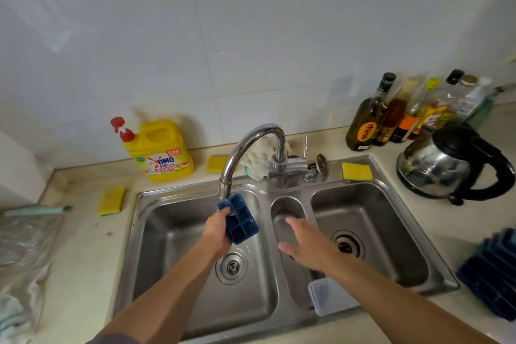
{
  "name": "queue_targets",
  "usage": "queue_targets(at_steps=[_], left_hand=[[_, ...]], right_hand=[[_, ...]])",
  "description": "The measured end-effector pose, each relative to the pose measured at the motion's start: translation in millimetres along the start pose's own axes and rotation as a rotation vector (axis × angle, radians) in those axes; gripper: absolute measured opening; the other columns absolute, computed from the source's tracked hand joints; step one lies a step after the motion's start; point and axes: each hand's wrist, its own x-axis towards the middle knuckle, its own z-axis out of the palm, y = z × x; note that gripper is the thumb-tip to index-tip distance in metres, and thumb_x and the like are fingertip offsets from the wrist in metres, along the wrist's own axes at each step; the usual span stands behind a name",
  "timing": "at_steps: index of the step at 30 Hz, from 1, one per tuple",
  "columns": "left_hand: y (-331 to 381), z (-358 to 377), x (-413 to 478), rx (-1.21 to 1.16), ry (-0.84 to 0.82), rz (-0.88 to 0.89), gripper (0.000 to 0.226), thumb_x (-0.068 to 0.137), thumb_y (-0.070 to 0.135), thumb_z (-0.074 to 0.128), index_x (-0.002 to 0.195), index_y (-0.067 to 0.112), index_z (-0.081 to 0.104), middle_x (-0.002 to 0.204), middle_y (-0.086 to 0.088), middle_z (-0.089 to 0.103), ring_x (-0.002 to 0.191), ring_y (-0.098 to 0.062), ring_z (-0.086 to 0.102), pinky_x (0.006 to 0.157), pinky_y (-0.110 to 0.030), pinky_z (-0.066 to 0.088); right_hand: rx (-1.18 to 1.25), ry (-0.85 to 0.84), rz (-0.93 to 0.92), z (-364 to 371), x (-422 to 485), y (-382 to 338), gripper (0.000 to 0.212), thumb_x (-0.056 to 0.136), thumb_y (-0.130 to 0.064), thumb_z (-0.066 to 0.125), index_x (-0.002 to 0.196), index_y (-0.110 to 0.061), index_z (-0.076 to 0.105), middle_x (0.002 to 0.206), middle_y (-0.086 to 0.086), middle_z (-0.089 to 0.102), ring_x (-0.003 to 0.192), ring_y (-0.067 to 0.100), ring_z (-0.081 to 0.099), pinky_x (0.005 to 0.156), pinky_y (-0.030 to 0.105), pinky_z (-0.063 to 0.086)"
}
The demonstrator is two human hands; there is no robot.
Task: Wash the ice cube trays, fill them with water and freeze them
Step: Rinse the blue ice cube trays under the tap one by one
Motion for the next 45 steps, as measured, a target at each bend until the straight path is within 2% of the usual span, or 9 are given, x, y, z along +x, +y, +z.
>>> queue_targets(at_steps=[5,9,15,18,23,28,35,40,45], left_hand=[[2.4,-0.2,-7.2,-0.046,-0.072,-0.028,0.030,0.106,0.017,0.043,0.133,0.009,0.052,0.118,-0.022,0.067,0.103,-0.039,0.066,0.079,-0.048,0.055],[2.1,-3.6,-4.6,-0.092,-0.154,-0.015,0.034,0.108,0.015,0.038,0.141,0.008,0.043,0.137,-0.030,0.057,0.120,-0.048,0.060,0.080,-0.051,0.055],[25.7,-30.7,4.1,0.266,-0.165,-0.067,0.030,0.100,0.002,0.038,0.124,0.003,0.054,0.102,-0.019,0.068,0.088,-0.030,0.068,0.079,-0.043,0.059],[38.2,-38.6,1.4,0.525,-0.256,-0.116,0.023,0.099,0.007,0.043,0.117,0.010,0.057,0.095,-0.014,0.069,0.079,-0.025,0.072,0.063,-0.034,0.059],[49.2,-43.6,12.9,0.565,-0.153,-0.006,0.020,0.100,0.005,0.046,0.113,0.004,0.061,0.084,-0.016,0.070,0.071,-0.026,0.071,0.059,-0.032,0.057],[58.7,-47.1,19.4,0.638,-0.182,0.078,0.019,0.097,0.008,0.050,0.114,0.007,0.057,0.094,-0.017,0.070,0.067,-0.020,0.072,0.059,-0.028,0.056],[60.9,-52.4,24.9,0.633,-0.094,0.119,0.024,0.097,0.000,0.045,0.107,0.011,0.064,0.087,-0.015,0.075,0.061,-0.019,0.072,0.056,-0.027,0.056],[64.4,-55.6,17.8,0.641,-0.217,0.003,0.024,0.097,0.003,0.045,0.112,0.013,0.061,0.081,-0.014,0.075,0.068,-0.022,0.074,0.056,-0.027,0.056],[59.9,-49.4,19.8,0.591,-0.108,0.049,0.026,0.098,0.000,0.041,0.109,0.010,0.061,0.087,-0.017,0.073,0.062,-0.023,0.072,0.055,-0.030,0.058]], right_hand=[[0.335,-0.039,0.093,8.2,23.9,-61.9,0.068,0.096,-0.053,0.058,0.150,-0.016,0.038,0.135,0.006,0.060,0.118,0.022,0.062,0.100,0.043,0.052],[0.688,-0.091,0.213,15.8,35.1,-86.3,0.036,0.102,-0.030,0.056,0.133,-0.013,0.052,0.106,0.007,0.071,0.086,0.022,0.075,0.083,0.042,0.064],[0.896,0.116,0.326,3.1,58.5,-91.1,0.018,0.101,-0.015,0.057,0.115,-0.007,0.066,0.105,0.017,0.073,0.086,0.031,0.077,0.076,0.048,0.065],[0.891,0.098,0.324,-2.9,69.1,-95.7,0.014,0.100,-0.024,0.061,0.107,-0.013,0.065,0.100,0.017,0.074,0.076,0.033,0.077,0.072,0.049,0.065],[0.915,-0.023,0.299,5.2,84.8,-107.8,0.026,0.094,0.000,0.055,0.110,-0.020,0.059,0.102,0.017,0.071,0.066,0.025,0.071,0.061,0.037,0.062],[0.851,0.092,0.359,20.0,97.4,-117.4,0.027,0.090,0.003,0.046,0.107,-0.011,0.061,0.086,0.018,0.069,0.052,0.020,0.058,0.049,0.031,0.046],[0.770,0.204,0.288,31.3,105.0,-137.9,0.024,0.091,-0.003,0.055,0.106,-0.021,0.052,0.092,0.016,0.068,0.046,0.015,0.058,0.039,0.024,0.042],[0.750,0.101,0.315,25.6,107.2,-126.6,0.014,0.097,-0.010,0.048,0.107,-0.019,0.053,0.093,0.017,0.069,0.052,0.017,0.058,0.045,0.029,0.044],[0.715,0.107,0.218,26.5,108.0,-134.1,0.023,0.094,-0.006,0.048,0.100,-0.027,0.054,0.089,0.014,0.069,0.052,0.014,0.061,0.047,0.026,0.050]])
